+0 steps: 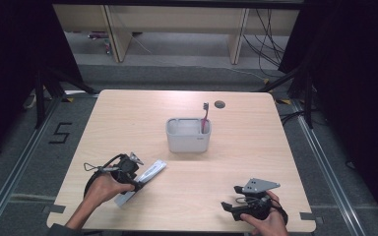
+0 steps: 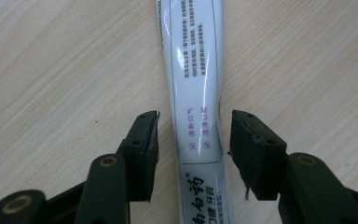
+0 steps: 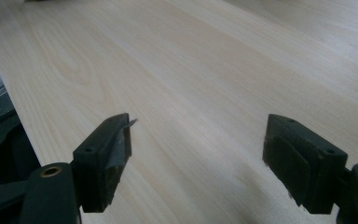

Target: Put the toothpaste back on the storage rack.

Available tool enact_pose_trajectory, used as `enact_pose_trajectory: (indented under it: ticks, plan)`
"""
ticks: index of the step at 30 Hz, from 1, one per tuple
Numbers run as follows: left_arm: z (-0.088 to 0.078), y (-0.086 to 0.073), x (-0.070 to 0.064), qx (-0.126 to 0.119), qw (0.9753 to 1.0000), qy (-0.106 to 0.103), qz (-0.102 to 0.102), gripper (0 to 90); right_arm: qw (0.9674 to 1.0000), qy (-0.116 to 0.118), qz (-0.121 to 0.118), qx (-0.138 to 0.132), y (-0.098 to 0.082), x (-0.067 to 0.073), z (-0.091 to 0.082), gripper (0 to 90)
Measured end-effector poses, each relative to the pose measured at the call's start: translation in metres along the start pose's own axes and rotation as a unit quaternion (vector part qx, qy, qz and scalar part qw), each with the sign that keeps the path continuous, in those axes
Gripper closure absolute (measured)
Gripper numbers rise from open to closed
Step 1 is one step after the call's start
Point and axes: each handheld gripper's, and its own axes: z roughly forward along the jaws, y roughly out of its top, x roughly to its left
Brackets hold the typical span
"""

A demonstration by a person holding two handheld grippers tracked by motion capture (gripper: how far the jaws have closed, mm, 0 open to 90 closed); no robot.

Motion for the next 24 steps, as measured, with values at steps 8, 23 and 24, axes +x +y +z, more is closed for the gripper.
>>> enact_pose_trajectory:
  ticks: [8, 23, 24]
  plan:
    - [0.009, 0.003, -0.002, 0.025, 0.9996, 0.001, 0.015, 56.7, 1.0, 0.001, -0.002, 0.001, 0.0, 0.0, 0.0, 24.5]
    - [0.012, 0.013, -0.004, 0.056, 0.998, -0.005, 0.029, 66.9, 1.0, 0.004, 0.002, 0.0, 0.0, 0.0, 0.0, 24.6]
    - [0.012, 0.014, -0.004, 0.058, 0.9977, -0.005, 0.033, 67.3, 1.0, 0.005, 0.002, -0.001, 0.0, 0.0, 0.0, 24.6]
